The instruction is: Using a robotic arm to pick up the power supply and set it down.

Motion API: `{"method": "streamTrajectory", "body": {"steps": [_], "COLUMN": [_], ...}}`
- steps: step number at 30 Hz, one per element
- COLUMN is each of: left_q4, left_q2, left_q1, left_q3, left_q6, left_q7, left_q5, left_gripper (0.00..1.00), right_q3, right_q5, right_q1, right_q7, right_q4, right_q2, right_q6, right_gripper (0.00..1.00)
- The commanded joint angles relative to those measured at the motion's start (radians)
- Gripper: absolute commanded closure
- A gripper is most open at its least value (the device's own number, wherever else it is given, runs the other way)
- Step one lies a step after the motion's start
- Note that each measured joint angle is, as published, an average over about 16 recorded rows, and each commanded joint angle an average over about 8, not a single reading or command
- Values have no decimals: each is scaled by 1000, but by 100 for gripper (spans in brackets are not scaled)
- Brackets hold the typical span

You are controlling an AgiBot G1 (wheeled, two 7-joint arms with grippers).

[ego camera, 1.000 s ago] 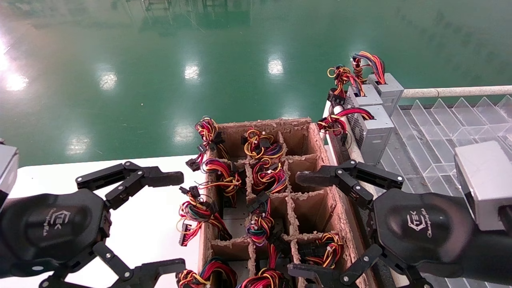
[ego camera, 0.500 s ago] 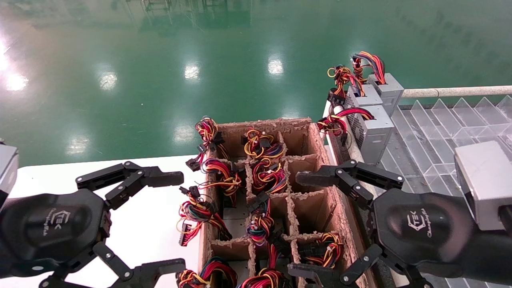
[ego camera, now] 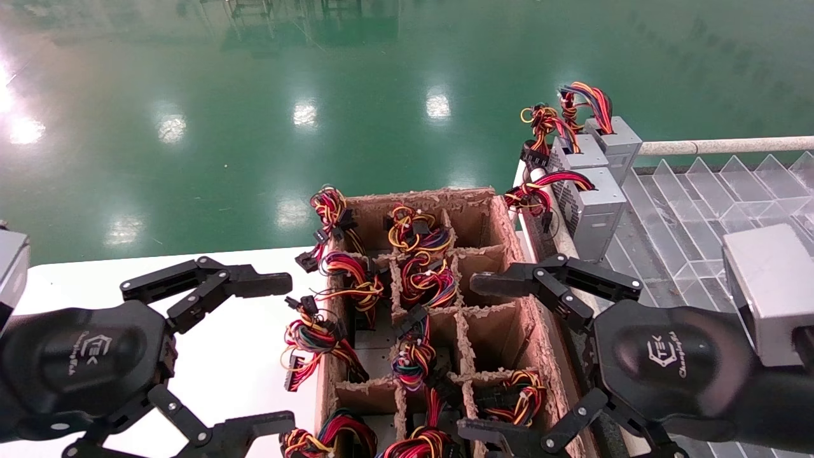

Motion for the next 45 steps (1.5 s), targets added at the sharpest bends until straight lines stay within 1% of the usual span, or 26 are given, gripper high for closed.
{"method": "streamTrajectory", "body": {"steps": [1,45], "left_q4": [0,0], "left_q2": [0,0], "left_q1": [0,0], "left_q3": [0,0], "left_q6": [0,0], "left_q7": [0,0], "left_q5": [0,0], "left_gripper": [0,0], "right_q3": [0,0], "right_q5": [0,0], "right_q1": [0,0], "right_q7": [0,0], "right_q4": [0,0], "right_q2": [0,0], "right_q6": [0,0], "right_gripper": [0,0]}}
